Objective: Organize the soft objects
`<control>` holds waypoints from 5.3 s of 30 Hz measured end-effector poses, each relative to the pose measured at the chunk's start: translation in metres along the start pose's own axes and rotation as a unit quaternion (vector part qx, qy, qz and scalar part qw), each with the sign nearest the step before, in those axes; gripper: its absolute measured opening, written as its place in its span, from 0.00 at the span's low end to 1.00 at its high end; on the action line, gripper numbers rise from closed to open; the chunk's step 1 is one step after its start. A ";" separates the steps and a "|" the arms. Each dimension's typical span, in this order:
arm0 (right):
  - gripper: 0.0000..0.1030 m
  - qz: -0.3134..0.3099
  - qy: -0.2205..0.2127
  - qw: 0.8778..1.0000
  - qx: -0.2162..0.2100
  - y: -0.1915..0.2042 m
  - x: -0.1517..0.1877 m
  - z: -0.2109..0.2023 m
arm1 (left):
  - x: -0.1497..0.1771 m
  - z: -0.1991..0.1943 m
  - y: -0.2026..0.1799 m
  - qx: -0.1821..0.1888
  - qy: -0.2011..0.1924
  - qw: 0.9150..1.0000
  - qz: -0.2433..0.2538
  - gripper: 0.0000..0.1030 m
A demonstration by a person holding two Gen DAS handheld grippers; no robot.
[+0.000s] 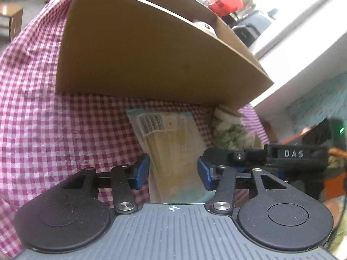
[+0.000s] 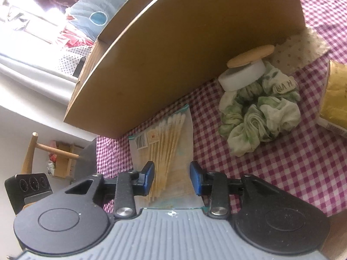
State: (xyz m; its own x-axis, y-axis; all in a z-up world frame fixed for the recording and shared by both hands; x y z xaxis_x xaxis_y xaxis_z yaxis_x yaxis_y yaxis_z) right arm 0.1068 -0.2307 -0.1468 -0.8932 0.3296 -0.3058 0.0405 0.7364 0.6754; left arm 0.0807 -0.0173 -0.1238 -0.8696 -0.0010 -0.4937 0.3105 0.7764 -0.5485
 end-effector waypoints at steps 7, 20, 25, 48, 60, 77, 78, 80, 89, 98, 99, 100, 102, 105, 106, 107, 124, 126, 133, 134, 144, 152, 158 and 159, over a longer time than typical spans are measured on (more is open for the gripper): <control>0.21 -0.031 -0.018 0.999 0.005 0.008 0.002 -0.006 | 0.001 -0.002 -0.001 -0.039 -0.009 0.999 0.023 0.31; 0.23 -0.054 -0.023 0.998 0.038 0.007 0.004 -0.008 | -0.002 -0.013 0.017 -0.052 -0.008 0.999 0.003 0.20; 0.27 -0.058 -0.026 0.995 0.071 0.007 0.000 -0.005 | -0.004 -0.005 0.010 -0.053 -0.008 0.999 0.006 0.19; 0.17 -0.066 -0.038 0.997 0.010 0.022 0.002 -0.014 | -0.002 -0.025 0.016 -0.016 -0.030 0.999 -0.022 0.17; 0.16 -0.127 -0.081 0.988 -0.040 0.083 0.002 -0.071 | -0.018 -0.113 -0.033 -0.001 -0.095 0.995 0.030 0.17; 0.16 -0.161 -0.157 0.974 -0.035 0.079 -0.138 -0.129 | -0.165 -0.041 -0.104 0.035 -0.091 0.990 0.098 0.17; 0.17 -0.155 -0.153 0.975 -0.029 0.074 -0.147 -0.126 | -0.174 -0.027 -0.103 0.034 -0.079 0.992 0.088 0.17; 0.16 -0.149 -0.144 0.978 -0.015 0.060 -0.168 -0.118 | -0.188 -0.001 -0.102 0.037 -0.058 0.994 0.080 0.17; 0.17 -0.160 -0.089 0.979 0.092 0.005 -0.212 -0.075 | -0.205 0.093 -0.084 0.018 0.034 0.998 0.040 0.17; 0.17 -0.231 -0.052 0.958 0.164 0.010 -0.208 -0.061 | -0.196 0.122 -0.078 0.010 0.091 0.996 0.014 0.17; 0.17 -0.233 -0.049 0.956 0.170 0.009 -0.207 -0.059 | -0.195 0.124 -0.078 0.008 0.098 0.995 0.011 0.18; 0.18 -0.234 -0.044 0.955 0.177 0.008 -0.207 -0.058 | -0.193 0.126 -0.077 0.007 0.105 0.994 0.007 0.18; 0.19 -0.234 -0.034 0.954 0.185 0.005 -0.211 -0.055 | -0.190 0.130 -0.076 0.004 0.119 0.993 0.001 0.20; 0.21 -0.230 -0.026 0.952 0.198 0.002 -0.211 -0.055 | -0.188 0.134 -0.076 -0.006 0.125 0.992 0.003 0.25; 0.21 -0.230 -0.027 0.952 0.199 0.001 -0.212 -0.056 | -0.188 0.134 -0.077 -0.006 0.122 0.992 0.007 0.33; 0.21 -0.229 -0.031 0.953 0.197 0.001 -0.212 -0.059 | -0.187 0.133 -0.078 -0.004 0.120 0.993 0.010 0.37; 0.59 -0.222 -0.142 0.951 0.160 0.045 -0.182 -0.128 | -0.187 0.011 -0.101 0.018 -0.071 0.995 0.069 0.96; 0.60 -0.221 -0.169 0.949 0.149 0.053 -0.172 -0.144 | -0.178 -0.013 -0.105 0.027 -0.093 0.991 0.089 0.99; 0.68 -0.171 -0.217 0.956 0.101 0.054 -0.123 -0.184 | -0.139 -0.062 -0.101 0.040 -0.106 0.986 0.123 1.00; 0.68 -0.163 -0.219 0.957 0.098 0.052 -0.118 -0.186 | -0.131 -0.066 -0.100 0.035 -0.104 0.985 0.130 1.00; 0.69 -0.040 -0.197 0.977 0.073 -0.009 -0.063 -0.162 | -0.062 -0.028 -0.076 -0.005 -0.038 0.992 0.123 1.00; 0.69 0.026 -0.211 0.968 0.131 -0.056 -0.041 -0.177 | -0.036 0.012 -0.093 0.029 -0.005 0.990 0.135 1.00; 0.69 0.070 -0.209 0.968 0.120 -0.091 -0.025 -0.181 | -0.031 0.031 -0.125 0.057 0.002 0.983 0.174 0.99; 0.69 0.075 -0.207 0.968 0.119 -0.096 -0.023 -0.182 | -0.030 0.033 -0.130 0.062 0.003 0.982 0.180 0.99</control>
State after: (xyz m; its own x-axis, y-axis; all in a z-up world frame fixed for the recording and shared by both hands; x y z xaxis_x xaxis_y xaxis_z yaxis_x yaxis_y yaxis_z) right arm 0.0417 -0.4162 -0.0828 -0.6158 0.6149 -0.4926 0.3017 0.7616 0.5735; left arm 0.0788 -0.1392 -0.0600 -0.6976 0.2631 -0.6665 0.6417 0.6432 -0.4178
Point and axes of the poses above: each gripper's, at about its wrist camera, not at the fingertips, and z roughly the way its jaws point, y to its left, x to its underside, the point moved 5 cm from there along z, roughly the way its jaws point, and after that the axes turned 2 degrees about y, right-handed, at the moved point
